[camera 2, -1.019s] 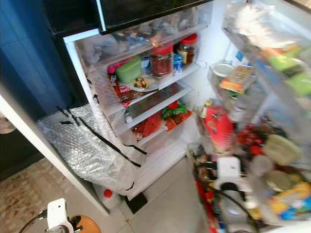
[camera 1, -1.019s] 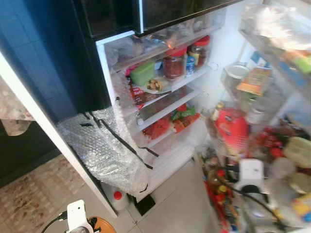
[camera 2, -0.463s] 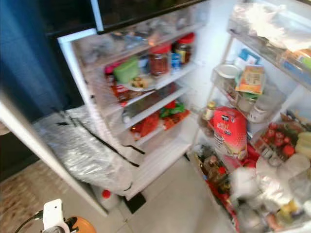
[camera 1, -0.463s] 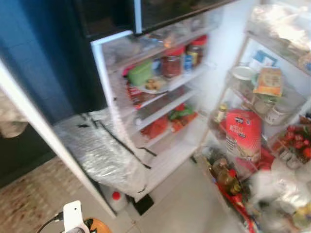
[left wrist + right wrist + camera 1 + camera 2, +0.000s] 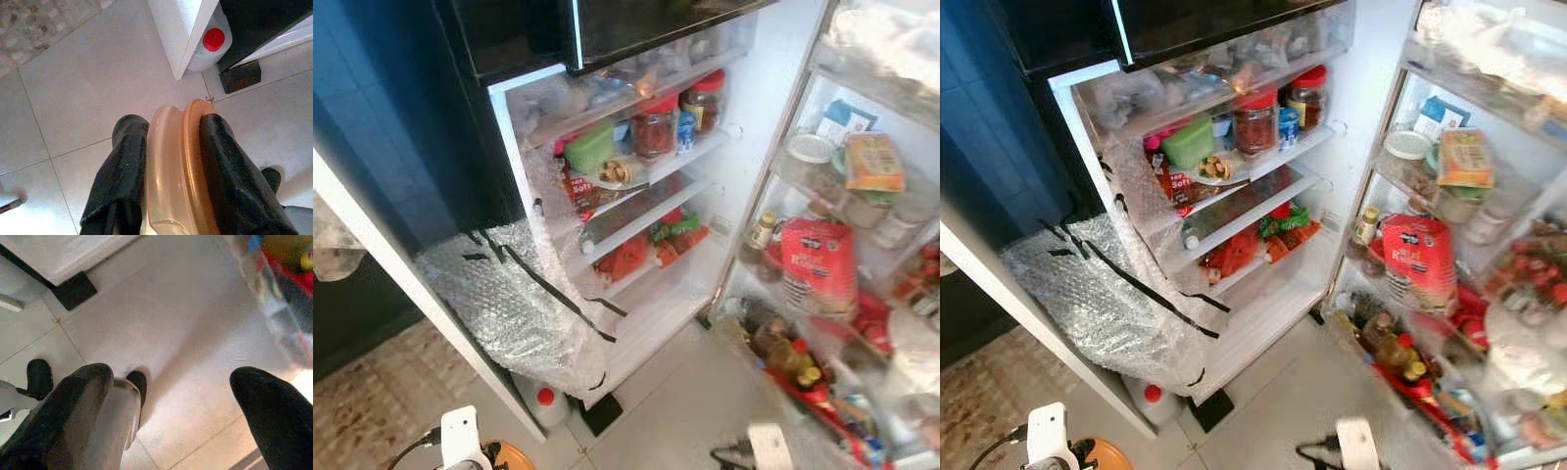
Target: Restocking fridge
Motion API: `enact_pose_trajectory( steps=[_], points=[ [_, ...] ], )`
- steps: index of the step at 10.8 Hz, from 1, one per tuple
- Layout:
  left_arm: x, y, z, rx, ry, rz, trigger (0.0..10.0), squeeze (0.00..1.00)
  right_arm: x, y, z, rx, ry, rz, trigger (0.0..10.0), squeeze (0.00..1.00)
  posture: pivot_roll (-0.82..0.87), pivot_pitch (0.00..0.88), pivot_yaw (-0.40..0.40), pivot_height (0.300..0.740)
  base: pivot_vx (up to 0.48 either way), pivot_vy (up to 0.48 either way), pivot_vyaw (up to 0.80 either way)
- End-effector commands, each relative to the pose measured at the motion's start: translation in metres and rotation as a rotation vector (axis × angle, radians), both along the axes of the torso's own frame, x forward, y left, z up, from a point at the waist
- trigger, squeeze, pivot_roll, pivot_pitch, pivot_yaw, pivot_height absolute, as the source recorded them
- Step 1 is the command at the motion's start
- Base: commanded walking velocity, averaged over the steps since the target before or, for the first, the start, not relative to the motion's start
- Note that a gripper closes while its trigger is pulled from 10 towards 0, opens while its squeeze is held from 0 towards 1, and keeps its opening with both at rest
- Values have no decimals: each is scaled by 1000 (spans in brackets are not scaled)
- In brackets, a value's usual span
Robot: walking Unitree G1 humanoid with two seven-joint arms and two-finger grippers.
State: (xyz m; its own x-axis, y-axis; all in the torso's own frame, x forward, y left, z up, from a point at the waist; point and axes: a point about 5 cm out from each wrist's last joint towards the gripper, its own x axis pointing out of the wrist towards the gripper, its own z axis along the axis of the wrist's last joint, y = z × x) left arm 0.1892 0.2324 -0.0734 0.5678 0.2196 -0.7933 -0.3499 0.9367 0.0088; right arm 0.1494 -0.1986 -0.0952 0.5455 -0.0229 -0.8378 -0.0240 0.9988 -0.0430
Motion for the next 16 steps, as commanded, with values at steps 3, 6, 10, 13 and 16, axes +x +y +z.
enact_pose_trajectory(
  steps=[3,6,10,13,16],
  points=[
    [-14,-7,-9,-25,58,3,10000,0,0,6,-1,32,10,-52,10000,0,-145,0,22,740,0,0,0],
    [-16,-7,-10,-14,71,-7,10000,0,-1,9,-2,28,12,-30,10000,0,-144,0,19,740,0,-86,0],
    [-15,-8,-10,-7,74,-21,10000,0,-5,8,-3,32,31,-29,10000,0,-146,0,16,740,0,-255,325],
    [-13,-9,-9,-9,69,-17,10000,0,-5,7,-4,10,33,-5,10000,0,-143,17,11,740,0,-257,267],
    [-11,-7,-8,-3,64,-11,10000,0,-4,9,-3,22,31,-5,10000,0,-140,29,12,740,0,-254,583]
  ],
)
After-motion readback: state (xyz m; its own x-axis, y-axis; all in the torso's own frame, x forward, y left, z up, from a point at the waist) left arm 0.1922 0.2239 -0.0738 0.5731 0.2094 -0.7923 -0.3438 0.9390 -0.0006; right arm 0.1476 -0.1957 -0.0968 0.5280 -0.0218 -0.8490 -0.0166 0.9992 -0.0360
